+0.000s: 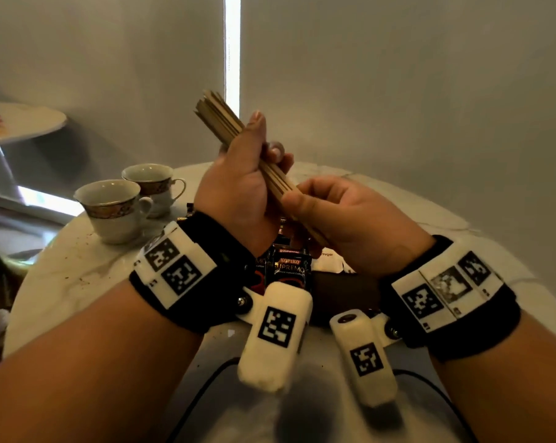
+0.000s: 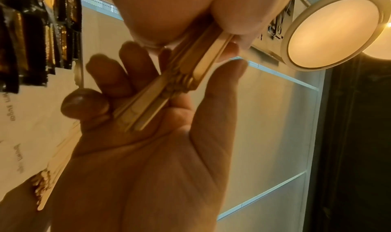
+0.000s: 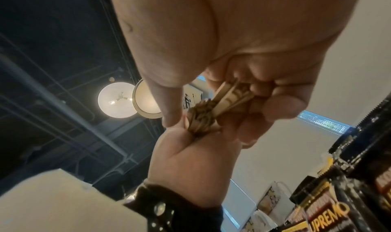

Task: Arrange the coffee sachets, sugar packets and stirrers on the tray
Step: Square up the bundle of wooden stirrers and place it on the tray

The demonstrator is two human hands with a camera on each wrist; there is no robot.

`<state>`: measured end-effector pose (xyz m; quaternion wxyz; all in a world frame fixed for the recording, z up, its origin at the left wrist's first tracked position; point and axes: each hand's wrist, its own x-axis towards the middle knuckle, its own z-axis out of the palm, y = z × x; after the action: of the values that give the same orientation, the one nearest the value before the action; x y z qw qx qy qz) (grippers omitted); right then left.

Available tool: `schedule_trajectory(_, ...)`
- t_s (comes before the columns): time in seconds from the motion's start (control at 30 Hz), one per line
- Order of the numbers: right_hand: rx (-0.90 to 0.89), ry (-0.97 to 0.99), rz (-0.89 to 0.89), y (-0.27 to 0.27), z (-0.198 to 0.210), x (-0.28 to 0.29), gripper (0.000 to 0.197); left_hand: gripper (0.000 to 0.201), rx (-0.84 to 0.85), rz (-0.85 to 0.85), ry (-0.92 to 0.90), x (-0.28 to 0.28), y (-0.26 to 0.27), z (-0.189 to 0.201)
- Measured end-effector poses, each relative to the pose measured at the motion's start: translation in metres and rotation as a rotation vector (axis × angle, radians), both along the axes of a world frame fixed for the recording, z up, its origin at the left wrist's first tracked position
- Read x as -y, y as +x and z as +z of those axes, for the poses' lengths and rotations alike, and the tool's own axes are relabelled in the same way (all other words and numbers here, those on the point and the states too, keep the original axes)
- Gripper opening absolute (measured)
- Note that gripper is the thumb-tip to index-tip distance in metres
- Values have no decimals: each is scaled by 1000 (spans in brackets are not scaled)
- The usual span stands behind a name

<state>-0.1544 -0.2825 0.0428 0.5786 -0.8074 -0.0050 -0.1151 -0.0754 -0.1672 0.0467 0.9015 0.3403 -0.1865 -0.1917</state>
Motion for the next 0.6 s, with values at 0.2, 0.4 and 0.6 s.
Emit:
schedule_trajectory(0.2, -4, -49, 78, 0, 2, 1, 9, 17, 41, 19, 88, 4, -2, -5)
schedule_trajectory(0.4, -28, -121, 91, -2, 6, 11, 8, 18, 57, -142, 167, -5, 10, -4)
schedule_trajectory(0.6, -83, -183, 108, -3, 5, 13, 6, 22, 20, -155, 214, 0, 4, -5)
